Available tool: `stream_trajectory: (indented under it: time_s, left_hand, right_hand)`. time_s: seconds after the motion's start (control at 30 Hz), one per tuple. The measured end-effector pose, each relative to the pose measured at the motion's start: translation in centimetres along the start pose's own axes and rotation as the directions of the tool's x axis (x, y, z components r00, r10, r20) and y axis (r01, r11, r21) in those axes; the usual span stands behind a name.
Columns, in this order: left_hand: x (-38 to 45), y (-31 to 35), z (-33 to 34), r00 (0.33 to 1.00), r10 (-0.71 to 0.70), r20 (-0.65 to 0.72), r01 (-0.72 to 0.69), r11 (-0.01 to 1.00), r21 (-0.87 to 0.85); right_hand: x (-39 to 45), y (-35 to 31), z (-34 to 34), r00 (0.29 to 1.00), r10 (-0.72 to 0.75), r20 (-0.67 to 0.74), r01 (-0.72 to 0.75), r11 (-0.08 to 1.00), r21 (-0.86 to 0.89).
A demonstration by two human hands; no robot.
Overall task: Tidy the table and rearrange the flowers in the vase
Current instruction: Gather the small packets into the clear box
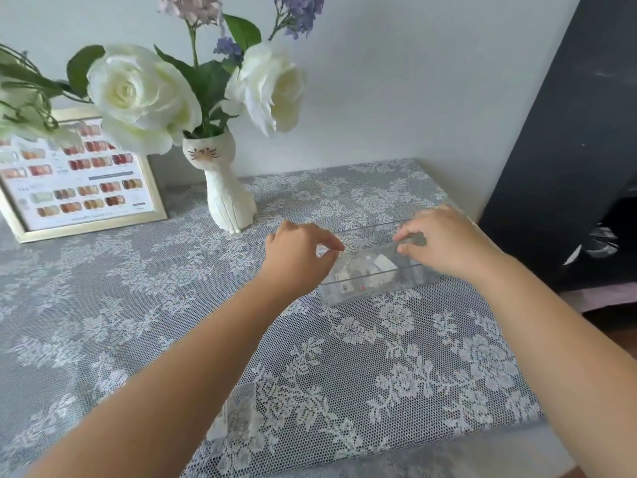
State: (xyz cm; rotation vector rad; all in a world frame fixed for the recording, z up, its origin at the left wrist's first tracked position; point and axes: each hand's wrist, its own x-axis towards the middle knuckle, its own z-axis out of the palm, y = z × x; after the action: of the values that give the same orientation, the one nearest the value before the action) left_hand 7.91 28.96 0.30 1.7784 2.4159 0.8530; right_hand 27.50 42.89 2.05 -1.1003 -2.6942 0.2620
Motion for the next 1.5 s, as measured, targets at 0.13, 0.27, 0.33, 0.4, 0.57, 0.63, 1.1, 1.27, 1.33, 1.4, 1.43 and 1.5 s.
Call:
stream_trajectory:
  time_s: [0.13,0.27,0.33,0.4,0.57,0.63,1.1,1.27,1.33,1.4,1.43,1.5]
  left_hand:
    - [-1.4,-0.4,-1.8,0.999,0.024,-0.049,-0.027,0.997,-0.069]
    - [-3.9,-2.0,-4.9,0.998,0.063,-0.022,-0.064,0.996,-0.069]
    - [-5.7,-3.5,-6.5,0.995,0.055,0.087,-0.051,0.997,-0.052]
    - [-7.7,-5.3,-7.9,0.974,0.023,0.227,-0.022,1.0,-0.007]
    - [-12.9,-9.5,-10.1,0.932,-0.187,0.312,0.145,0.978,0.153]
    - [-14.6,-10.7,-10.2,0.924,-0.271,0.27,0.227,0.956,0.184]
    - [-16.7,-12.6,-7.9,0.948,-0.248,0.201,0.207,0.957,0.201]
    - [-16.5,-12.2,-8.0,0.957,-0.18,0.228,0.167,0.983,0.074]
    - [-16.5,-12.1,-8.0,0.961,-0.16,0.228,0.161,0.987,0.016]
    - [-16.3,-12.0,-8.1,0.948,-0.155,0.276,0.167,0.986,-0.018]
    - [-16.2,-12.1,-8.2,0.936,-0.155,0.317,0.171,0.985,-0.021]
    - [-15.8,-12.2,-8.4,0.905,-0.156,0.395,0.169,0.986,0.002]
  right_hand:
    - [-1.3,-1.4,-0.3,0.995,-0.009,-0.103,0.012,0.999,0.03]
    - [-3.3,-5.7,0.0,0.965,-0.144,-0.219,0.18,0.972,0.154]
    - [-4.3,-8.5,0.4,0.951,-0.222,-0.217,0.27,0.937,0.224]
    - [-5.4,-11.3,1.0,0.941,-0.289,-0.174,0.331,0.893,0.306]
    - [-6.8,-17.0,3.4,0.903,-0.428,-0.023,0.401,0.824,0.4]
    - [-7.2,-19.0,4.6,0.886,-0.462,0.02,0.414,0.811,0.414]
    - [-9.7,-20.8,8.8,0.864,-0.428,0.263,0.367,0.896,0.251]
    - [-10.2,-21.1,8.3,0.869,-0.454,0.196,0.352,0.846,0.4]
    - [-10.3,-21.0,7.8,0.867,-0.456,0.2,0.313,0.812,0.492]
    - [-10.5,-20.8,7.4,0.864,-0.46,0.205,0.287,0.784,0.551]
    - [-10.5,-20.6,7.2,0.864,-0.46,0.204,0.279,0.775,0.567]
    - [-10.4,-20.3,7.0,0.87,-0.449,0.203,0.262,0.771,0.581]
